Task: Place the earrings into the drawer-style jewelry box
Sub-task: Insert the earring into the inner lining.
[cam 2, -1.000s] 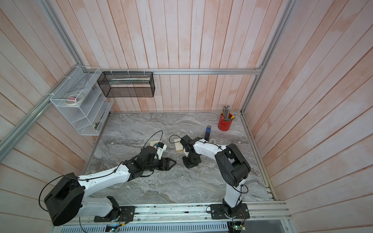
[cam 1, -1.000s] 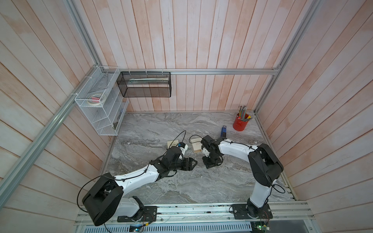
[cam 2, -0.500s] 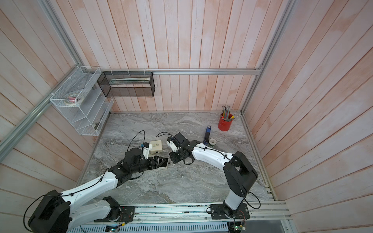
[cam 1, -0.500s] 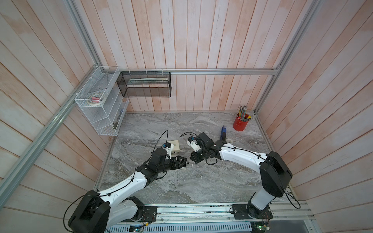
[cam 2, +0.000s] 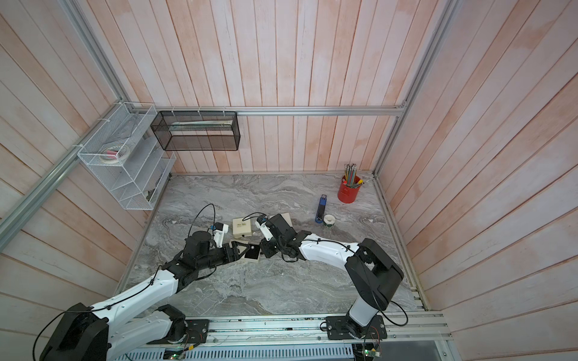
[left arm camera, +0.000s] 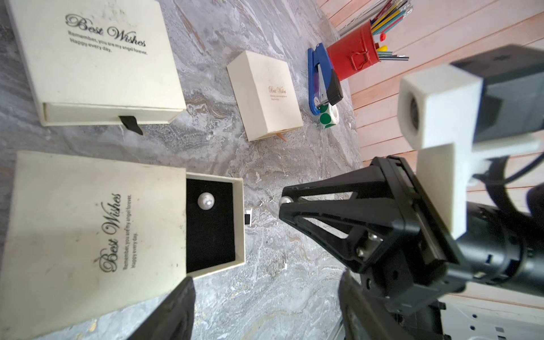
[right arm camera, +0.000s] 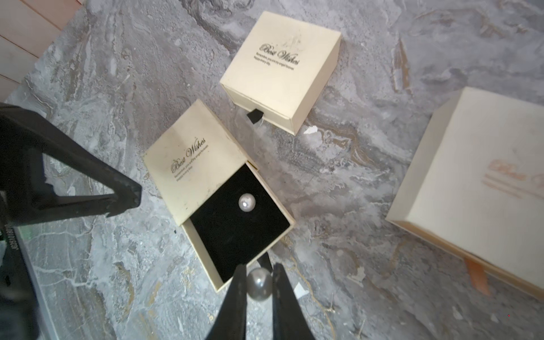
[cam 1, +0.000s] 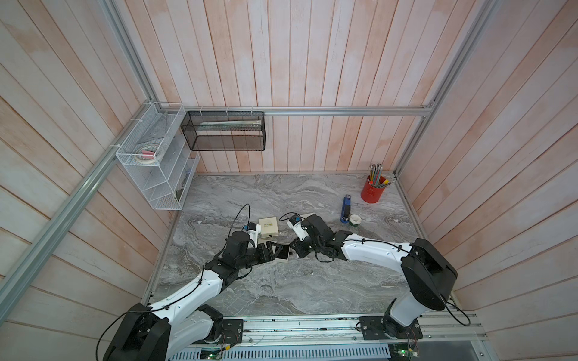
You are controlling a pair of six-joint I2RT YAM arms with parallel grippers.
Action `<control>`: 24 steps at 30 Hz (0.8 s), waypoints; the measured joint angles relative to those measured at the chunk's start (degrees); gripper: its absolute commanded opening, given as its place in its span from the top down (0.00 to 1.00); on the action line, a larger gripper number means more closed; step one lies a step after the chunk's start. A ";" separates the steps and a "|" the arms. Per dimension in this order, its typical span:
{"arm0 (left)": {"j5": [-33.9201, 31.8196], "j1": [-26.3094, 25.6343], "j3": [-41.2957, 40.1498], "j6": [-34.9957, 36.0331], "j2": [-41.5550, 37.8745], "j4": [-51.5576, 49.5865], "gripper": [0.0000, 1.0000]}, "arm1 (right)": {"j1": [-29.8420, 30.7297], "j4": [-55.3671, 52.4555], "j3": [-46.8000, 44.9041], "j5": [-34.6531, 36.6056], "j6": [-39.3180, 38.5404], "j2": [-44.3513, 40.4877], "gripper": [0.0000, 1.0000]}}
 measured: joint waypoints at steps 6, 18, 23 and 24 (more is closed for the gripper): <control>1.36 1.33 -0.15 -0.20 0.72 1.27 0.23 | 1.07 6.75 -0.94 0.09 -0.61 0.02 1.00; 2.58 2.75 -2.36 -0.61 1.16 2.82 0.23 | 2.93 13.14 -1.97 -0.87 -2.60 4.02 1.00; 2.84 3.56 -3.43 -0.87 1.36 3.54 0.23 | 2.99 14.21 -1.97 -1.53 -2.78 5.86 1.00; 2.95 3.72 -3.61 -0.90 1.36 3.67 0.23 | 2.99 14.32 -1.97 -1.60 -2.80 6.21 1.00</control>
